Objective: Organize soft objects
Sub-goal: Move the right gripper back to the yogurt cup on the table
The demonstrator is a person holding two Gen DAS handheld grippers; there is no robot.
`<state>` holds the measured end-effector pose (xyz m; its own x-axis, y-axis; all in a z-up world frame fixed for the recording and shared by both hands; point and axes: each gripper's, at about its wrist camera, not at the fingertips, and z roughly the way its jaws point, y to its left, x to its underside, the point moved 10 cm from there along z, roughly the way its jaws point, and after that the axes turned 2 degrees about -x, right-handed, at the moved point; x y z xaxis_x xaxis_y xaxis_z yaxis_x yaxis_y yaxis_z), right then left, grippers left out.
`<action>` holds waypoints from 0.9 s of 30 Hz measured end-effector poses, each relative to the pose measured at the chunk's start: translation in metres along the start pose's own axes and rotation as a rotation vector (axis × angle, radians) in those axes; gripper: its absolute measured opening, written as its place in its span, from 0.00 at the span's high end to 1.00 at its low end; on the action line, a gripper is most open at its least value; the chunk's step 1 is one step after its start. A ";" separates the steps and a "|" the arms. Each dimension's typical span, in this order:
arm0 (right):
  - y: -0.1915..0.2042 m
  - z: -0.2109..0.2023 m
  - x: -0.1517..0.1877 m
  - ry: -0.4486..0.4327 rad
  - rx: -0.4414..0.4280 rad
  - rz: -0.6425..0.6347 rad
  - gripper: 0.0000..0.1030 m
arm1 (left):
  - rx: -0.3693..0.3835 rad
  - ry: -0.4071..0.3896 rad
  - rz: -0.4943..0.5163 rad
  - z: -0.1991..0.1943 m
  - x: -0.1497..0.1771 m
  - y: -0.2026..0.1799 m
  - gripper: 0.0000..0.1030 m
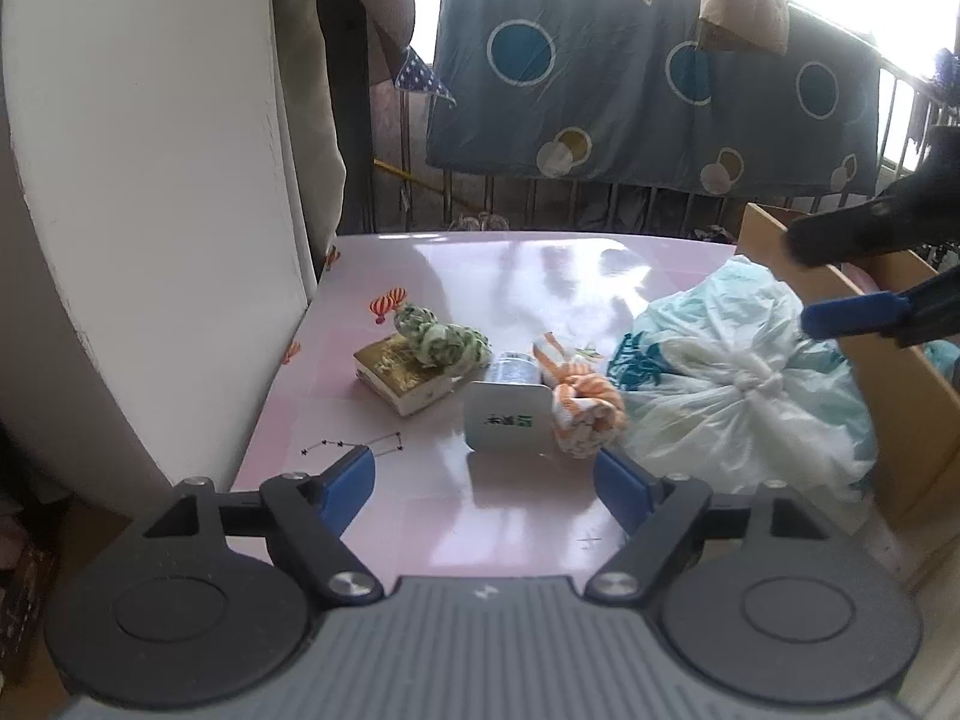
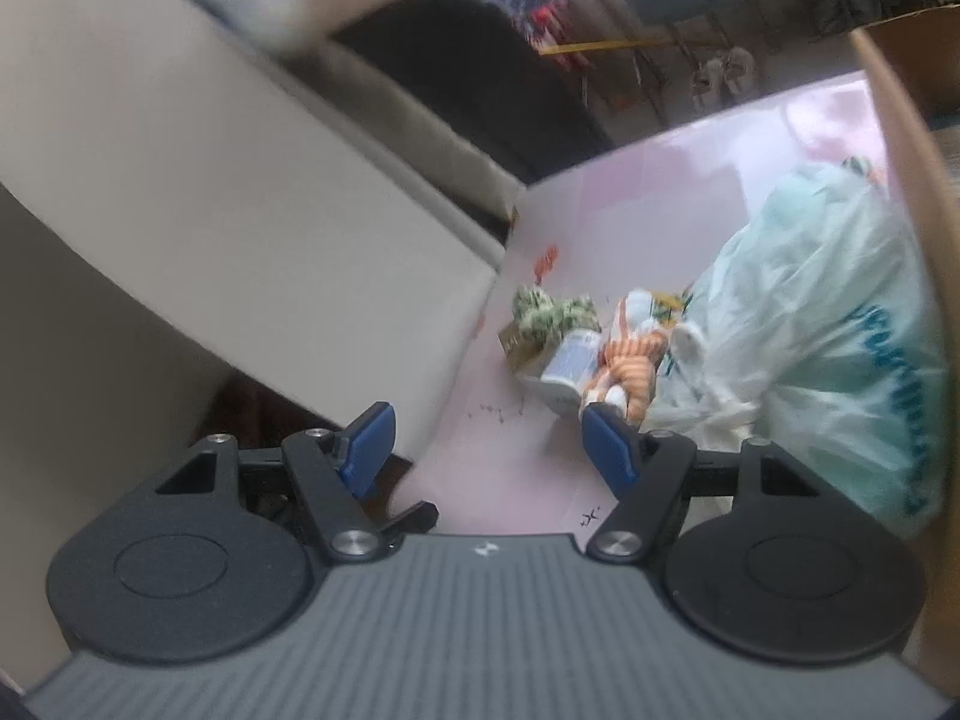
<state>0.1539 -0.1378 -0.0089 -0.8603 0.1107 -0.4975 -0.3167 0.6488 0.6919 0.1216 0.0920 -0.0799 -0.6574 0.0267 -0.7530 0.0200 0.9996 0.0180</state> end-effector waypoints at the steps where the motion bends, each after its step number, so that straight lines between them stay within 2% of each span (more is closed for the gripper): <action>1: 0.001 0.009 0.002 0.017 0.010 -0.002 0.33 | 0.007 -0.011 0.004 0.002 0.001 0.002 0.21; 8: 0.000 0.062 0.014 0.081 0.108 -0.118 0.36 | 0.057 -0.013 0.064 0.036 0.005 0.000 0.25; 10: 0.001 0.078 0.014 0.097 0.144 -0.180 0.42 | 0.071 -0.008 0.077 0.049 0.004 0.000 0.28; 18: -0.008 0.137 0.009 0.173 0.221 -0.351 0.62 | 0.143 0.021 0.109 0.102 0.000 -0.004 0.29; 22: -0.021 0.158 0.005 0.197 0.257 -0.381 0.67 | 0.169 0.027 0.152 0.122 -0.002 -0.013 0.29; 27: -0.032 0.175 0.003 0.222 0.259 -0.412 0.72 | 0.195 0.049 0.201 0.140 0.001 -0.023 0.31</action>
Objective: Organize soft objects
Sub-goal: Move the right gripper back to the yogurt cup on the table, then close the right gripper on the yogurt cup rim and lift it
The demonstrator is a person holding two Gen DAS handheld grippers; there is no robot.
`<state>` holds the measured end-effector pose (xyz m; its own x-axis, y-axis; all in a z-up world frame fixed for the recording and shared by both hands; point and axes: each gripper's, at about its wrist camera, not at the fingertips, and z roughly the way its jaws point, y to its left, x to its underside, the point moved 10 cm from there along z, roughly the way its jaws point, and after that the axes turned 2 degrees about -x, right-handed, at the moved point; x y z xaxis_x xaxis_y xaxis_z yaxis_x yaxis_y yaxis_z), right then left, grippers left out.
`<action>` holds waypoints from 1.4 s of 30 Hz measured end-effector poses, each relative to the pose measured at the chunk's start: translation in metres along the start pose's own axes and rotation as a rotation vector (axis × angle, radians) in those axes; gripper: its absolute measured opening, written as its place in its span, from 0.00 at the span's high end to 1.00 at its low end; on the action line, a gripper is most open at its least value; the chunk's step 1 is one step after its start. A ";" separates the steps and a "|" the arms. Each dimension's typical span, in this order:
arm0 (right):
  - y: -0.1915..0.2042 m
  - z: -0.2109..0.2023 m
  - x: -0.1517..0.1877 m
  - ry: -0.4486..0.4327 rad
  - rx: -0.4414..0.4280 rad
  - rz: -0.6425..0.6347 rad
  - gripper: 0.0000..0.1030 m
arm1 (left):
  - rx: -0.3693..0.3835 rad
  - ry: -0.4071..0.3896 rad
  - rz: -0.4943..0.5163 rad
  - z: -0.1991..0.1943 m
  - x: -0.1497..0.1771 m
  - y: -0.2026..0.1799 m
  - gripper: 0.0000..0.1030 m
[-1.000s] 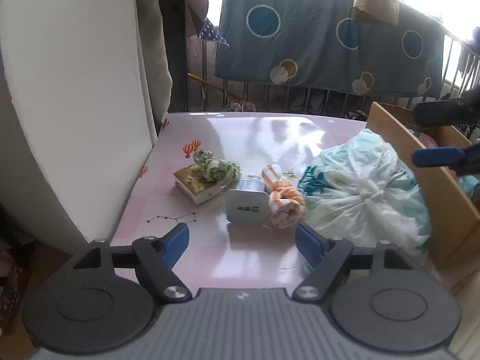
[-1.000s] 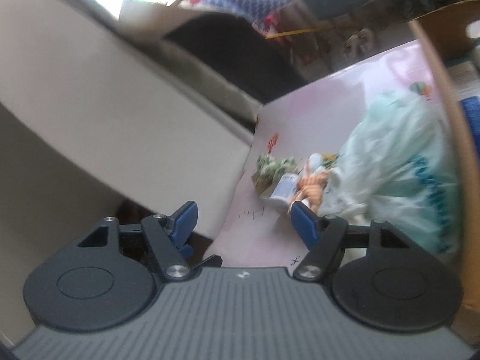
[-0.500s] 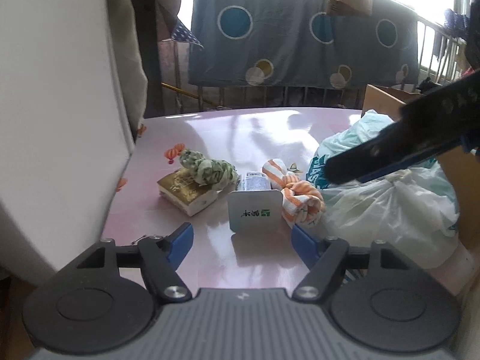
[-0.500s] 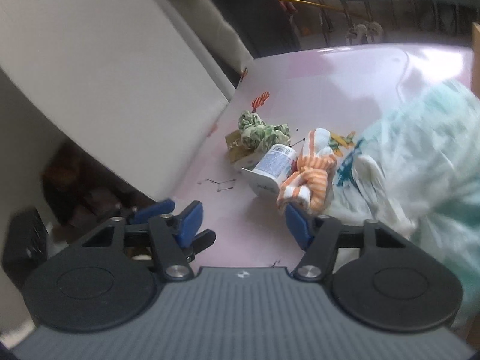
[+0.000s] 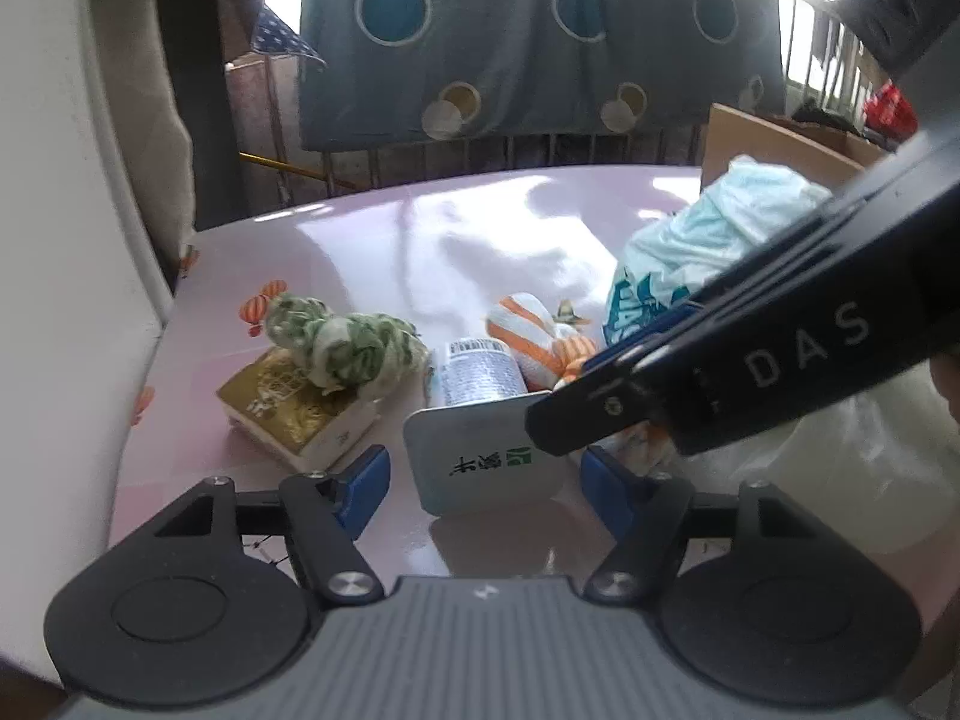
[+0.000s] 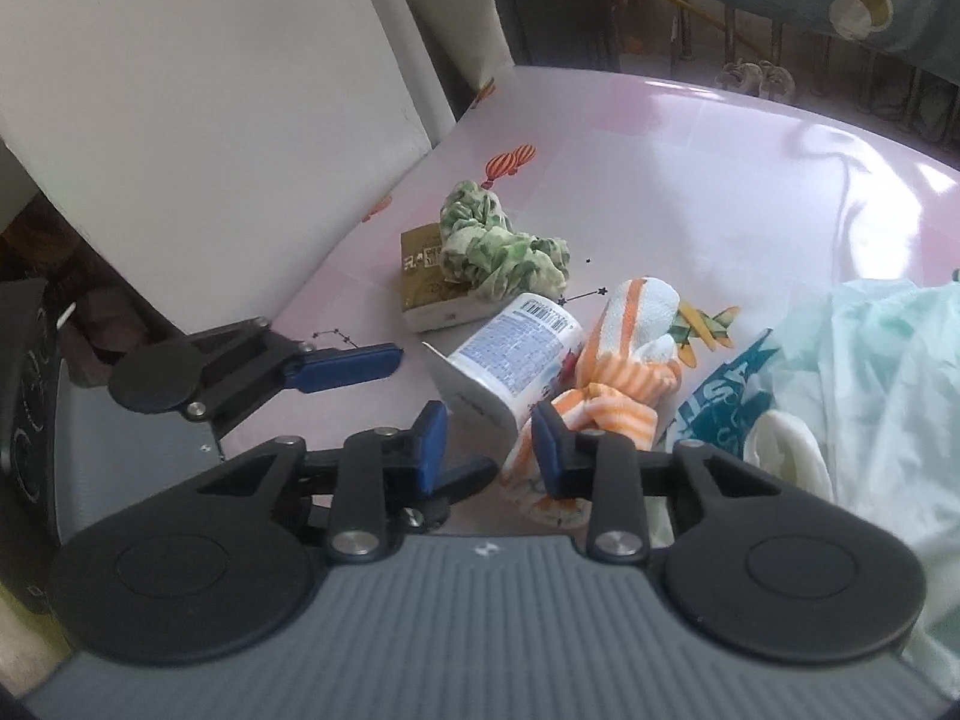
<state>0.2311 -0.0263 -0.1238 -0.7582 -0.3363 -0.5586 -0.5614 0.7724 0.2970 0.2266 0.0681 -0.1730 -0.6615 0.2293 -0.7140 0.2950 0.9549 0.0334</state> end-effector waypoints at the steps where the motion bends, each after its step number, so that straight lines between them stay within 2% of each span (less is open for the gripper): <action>1: 0.000 0.002 -0.001 0.000 0.002 -0.013 0.73 | 0.004 0.008 0.003 0.004 0.001 0.000 0.33; 6: 0.002 0.011 0.000 0.011 -0.005 -0.055 0.78 | 0.013 0.043 -0.001 0.018 0.005 -0.001 0.42; 10: 0.004 0.016 0.000 0.019 0.007 -0.057 0.79 | -0.002 0.053 -0.016 0.019 0.007 -0.001 0.43; 21: 0.012 -0.005 0.009 0.050 -0.126 0.138 0.80 | 0.048 0.061 -0.169 -0.028 0.011 0.008 0.43; 28: 0.022 -0.028 0.040 0.062 -0.252 0.323 0.80 | 0.100 0.103 -0.276 -0.064 0.032 0.000 0.43; 37: 0.027 -0.070 0.087 -0.006 -0.387 0.564 0.80 | 0.090 0.063 -0.238 -0.117 0.038 -0.028 0.43; 42: 0.006 -0.068 0.105 -0.047 -0.425 0.749 0.80 | 0.093 0.084 -0.227 -0.108 0.033 -0.038 0.44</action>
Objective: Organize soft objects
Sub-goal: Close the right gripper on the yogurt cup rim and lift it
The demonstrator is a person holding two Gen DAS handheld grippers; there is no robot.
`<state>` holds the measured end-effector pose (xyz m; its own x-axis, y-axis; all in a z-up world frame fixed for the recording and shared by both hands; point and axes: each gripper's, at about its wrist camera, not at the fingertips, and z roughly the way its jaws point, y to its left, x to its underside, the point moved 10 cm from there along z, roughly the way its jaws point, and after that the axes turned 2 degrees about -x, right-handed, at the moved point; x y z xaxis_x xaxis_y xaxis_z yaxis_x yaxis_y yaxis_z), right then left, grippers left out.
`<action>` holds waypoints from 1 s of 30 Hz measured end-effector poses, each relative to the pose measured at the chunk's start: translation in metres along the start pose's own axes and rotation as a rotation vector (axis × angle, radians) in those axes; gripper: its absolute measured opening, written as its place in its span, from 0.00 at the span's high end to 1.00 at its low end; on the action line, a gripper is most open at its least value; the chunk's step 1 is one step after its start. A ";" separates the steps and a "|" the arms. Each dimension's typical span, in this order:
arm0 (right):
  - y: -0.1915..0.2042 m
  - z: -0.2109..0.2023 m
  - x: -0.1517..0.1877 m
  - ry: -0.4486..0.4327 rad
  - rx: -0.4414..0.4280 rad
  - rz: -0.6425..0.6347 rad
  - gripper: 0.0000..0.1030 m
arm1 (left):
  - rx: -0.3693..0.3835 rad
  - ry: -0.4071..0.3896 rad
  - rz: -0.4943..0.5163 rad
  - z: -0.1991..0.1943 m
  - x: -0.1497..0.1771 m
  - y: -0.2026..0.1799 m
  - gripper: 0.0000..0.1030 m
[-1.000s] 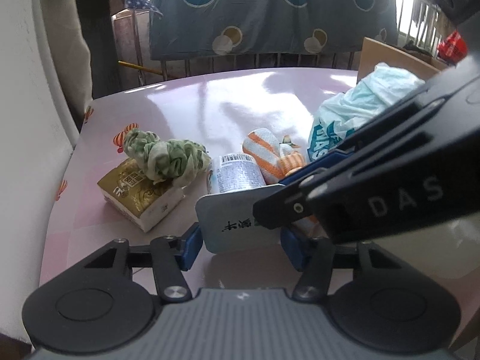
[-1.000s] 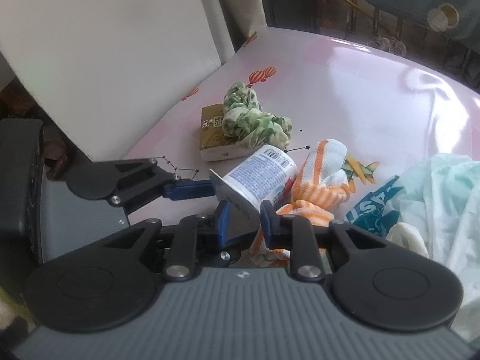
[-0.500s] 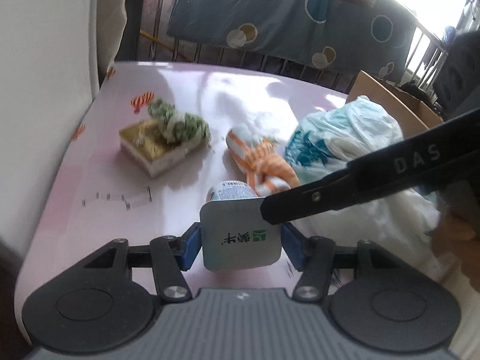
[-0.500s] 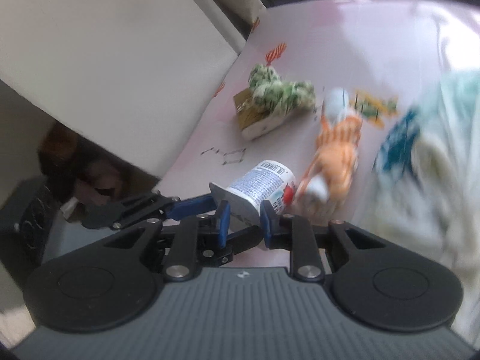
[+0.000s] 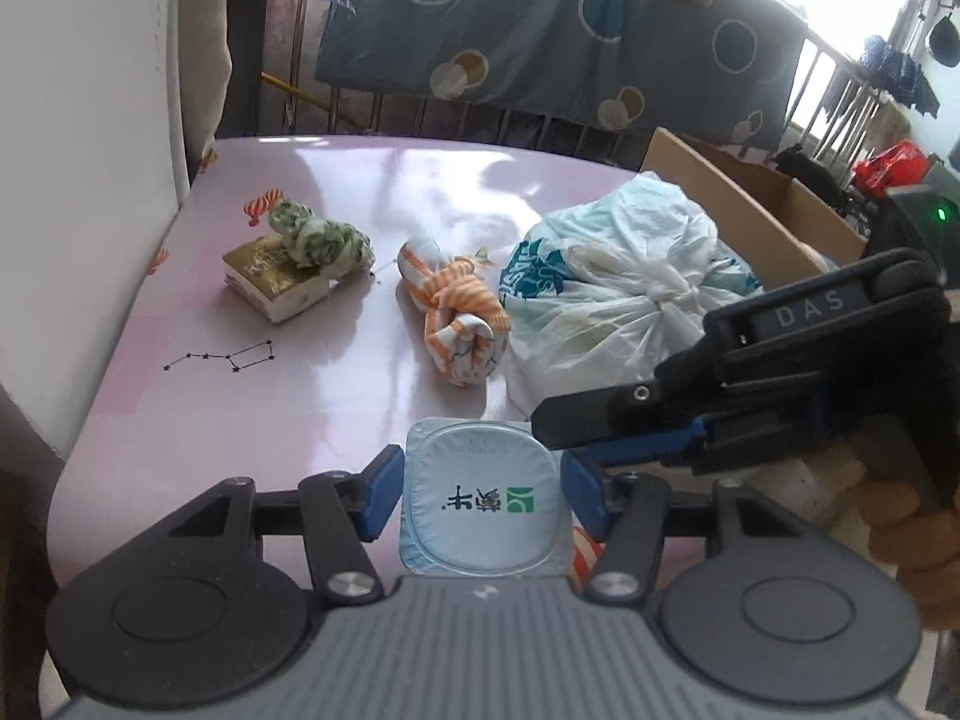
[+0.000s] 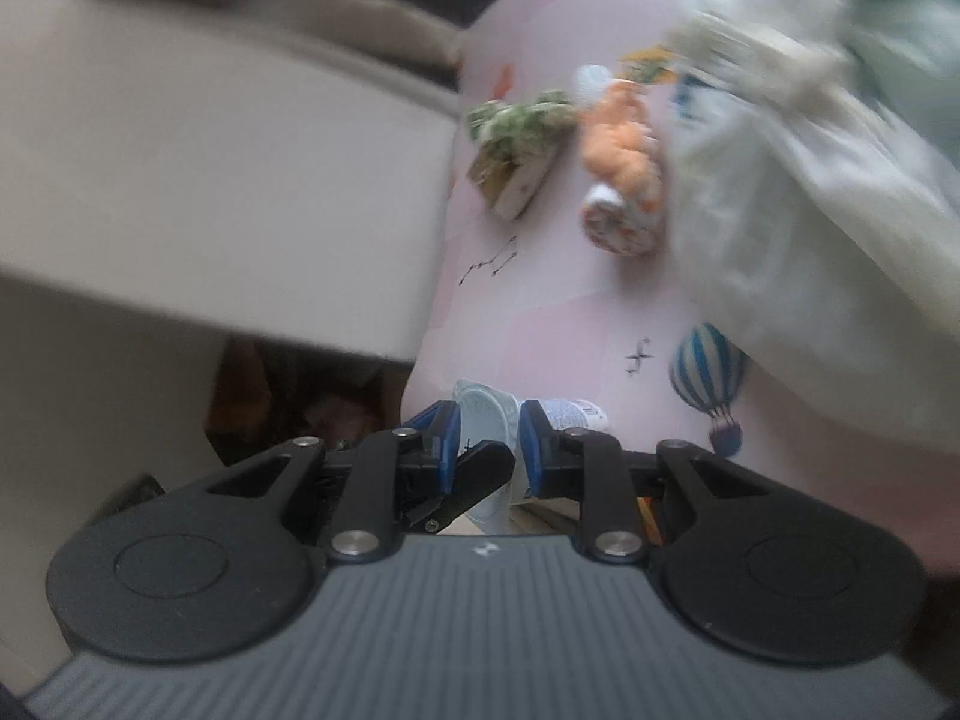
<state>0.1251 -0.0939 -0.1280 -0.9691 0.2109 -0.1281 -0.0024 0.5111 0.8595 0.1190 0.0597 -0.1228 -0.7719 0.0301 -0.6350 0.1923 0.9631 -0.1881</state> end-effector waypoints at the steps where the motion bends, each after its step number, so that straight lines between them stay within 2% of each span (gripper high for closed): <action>1: -0.004 -0.001 -0.002 -0.014 -0.006 0.019 0.80 | -0.001 -0.003 0.004 0.003 -0.002 -0.001 0.44; 5: -0.009 -0.002 -0.006 -0.048 -0.010 0.045 0.80 | -0.006 -0.007 0.018 0.007 -0.005 -0.006 0.42; 9: -0.011 -0.001 -0.006 -0.041 -0.025 0.052 0.78 | 0.032 -0.004 0.018 0.004 -0.002 -0.009 0.23; 13: -0.010 0.000 -0.007 -0.034 -0.036 0.048 0.78 | 0.042 0.012 0.021 0.003 0.004 -0.011 0.17; 16: -0.011 0.004 -0.007 -0.030 -0.036 0.050 0.78 | 0.015 0.044 0.041 0.010 0.010 -0.011 0.17; 20: -0.014 0.010 -0.005 -0.026 -0.027 0.057 0.78 | -0.039 0.042 0.075 0.015 0.014 -0.011 0.21; 24: -0.012 0.013 -0.003 -0.030 -0.029 0.050 0.78 | -0.081 0.039 0.105 0.019 0.016 -0.009 0.39; 30: -0.008 0.015 -0.003 -0.046 -0.001 -0.013 0.79 | -0.092 -0.001 0.099 0.018 0.014 -0.006 0.39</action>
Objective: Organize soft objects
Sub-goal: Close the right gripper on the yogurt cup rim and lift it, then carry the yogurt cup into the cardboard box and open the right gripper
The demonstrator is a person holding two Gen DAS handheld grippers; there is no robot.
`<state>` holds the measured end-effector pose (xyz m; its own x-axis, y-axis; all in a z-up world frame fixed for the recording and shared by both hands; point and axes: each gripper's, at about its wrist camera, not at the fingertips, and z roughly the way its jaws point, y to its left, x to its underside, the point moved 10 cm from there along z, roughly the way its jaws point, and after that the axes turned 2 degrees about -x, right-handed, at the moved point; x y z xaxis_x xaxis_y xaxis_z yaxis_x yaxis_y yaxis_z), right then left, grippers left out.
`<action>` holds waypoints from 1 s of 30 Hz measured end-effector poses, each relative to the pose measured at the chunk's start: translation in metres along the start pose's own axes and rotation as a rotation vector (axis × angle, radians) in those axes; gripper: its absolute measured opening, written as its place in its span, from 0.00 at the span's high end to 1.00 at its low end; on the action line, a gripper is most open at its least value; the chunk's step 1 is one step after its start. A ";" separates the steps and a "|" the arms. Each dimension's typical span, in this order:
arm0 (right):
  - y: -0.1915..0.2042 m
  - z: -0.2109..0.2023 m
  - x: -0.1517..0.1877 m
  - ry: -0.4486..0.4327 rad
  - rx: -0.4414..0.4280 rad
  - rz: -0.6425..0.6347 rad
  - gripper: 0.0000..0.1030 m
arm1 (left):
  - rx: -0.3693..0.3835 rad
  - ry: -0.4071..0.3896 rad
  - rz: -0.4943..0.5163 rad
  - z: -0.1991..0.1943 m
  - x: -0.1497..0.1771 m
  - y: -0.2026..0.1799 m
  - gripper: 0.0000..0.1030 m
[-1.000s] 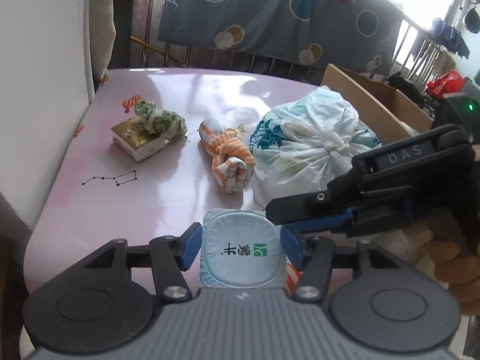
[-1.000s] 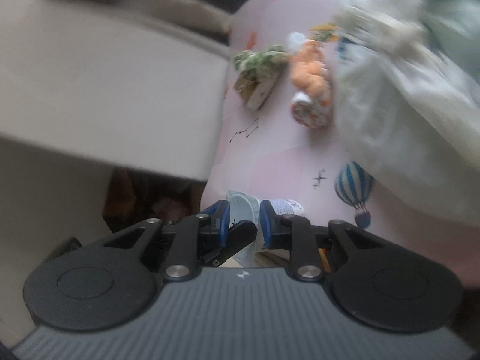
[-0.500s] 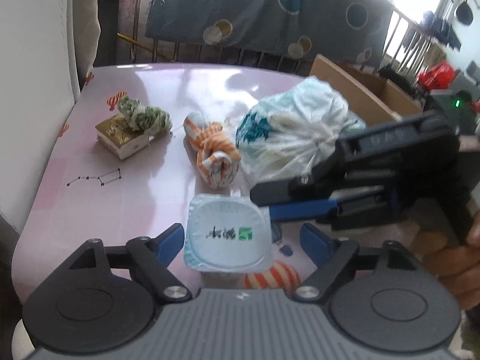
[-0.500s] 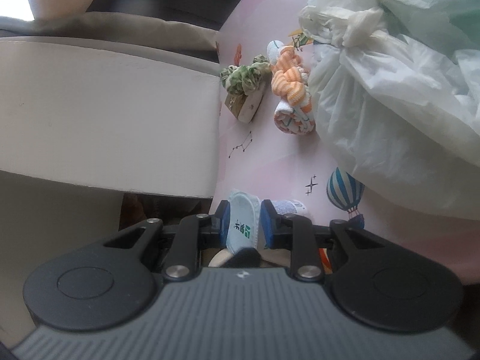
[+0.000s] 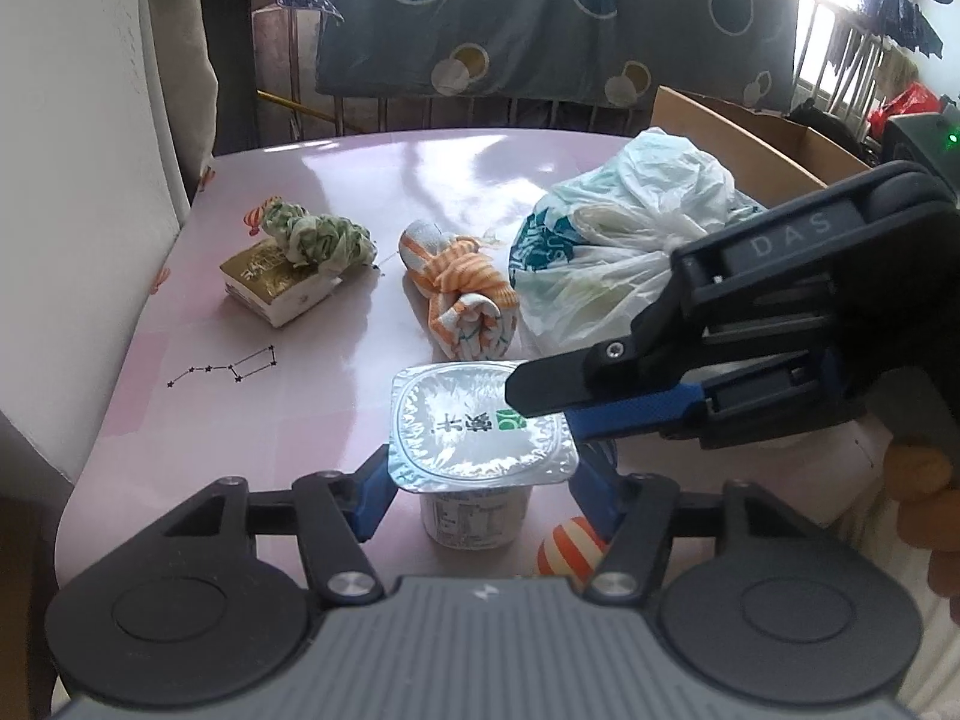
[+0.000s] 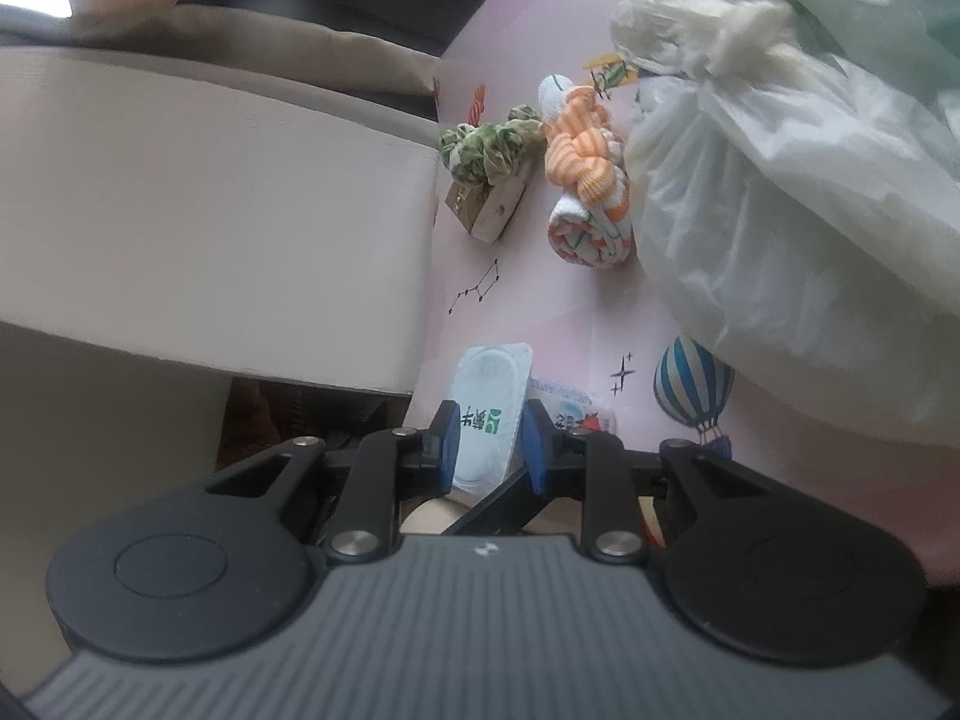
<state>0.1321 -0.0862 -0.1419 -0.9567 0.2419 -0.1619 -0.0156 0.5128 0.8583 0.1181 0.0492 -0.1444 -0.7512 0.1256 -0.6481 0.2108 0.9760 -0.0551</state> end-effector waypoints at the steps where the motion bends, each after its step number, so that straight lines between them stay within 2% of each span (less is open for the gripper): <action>1: 0.002 0.000 0.000 -0.002 0.003 -0.013 0.79 | -0.004 -0.006 0.002 -0.001 0.000 0.000 0.39; 10: 0.024 -0.015 0.003 -0.023 -0.013 -0.096 0.79 | -0.018 -0.074 0.024 -0.031 -0.014 -0.006 0.39; 17: 0.052 -0.066 -0.013 -0.089 -0.046 -0.145 0.79 | 0.004 -0.186 0.089 -0.068 -0.056 -0.039 0.39; 20: 0.061 -0.103 -0.028 -0.150 -0.059 -0.167 0.79 | 0.043 -0.243 0.117 -0.081 -0.083 -0.066 0.39; 24: 0.062 -0.166 -0.052 -0.253 -0.050 -0.185 0.79 | 0.126 -0.281 0.148 -0.083 -0.117 -0.115 0.39; 28: 0.051 -0.231 -0.071 -0.348 -0.004 -0.193 0.79 | 0.221 -0.306 0.202 -0.075 -0.145 -0.176 0.39; 30: 0.038 -0.266 -0.081 -0.393 0.037 -0.189 0.79 | 0.283 -0.289 0.219 -0.065 -0.155 -0.207 0.39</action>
<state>0.1319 -0.3052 0.0328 -0.7549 0.4323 -0.4932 -0.1625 0.6053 0.7792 0.1501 -0.1608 0.0171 -0.4731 0.2298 -0.8505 0.5377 0.8401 -0.0721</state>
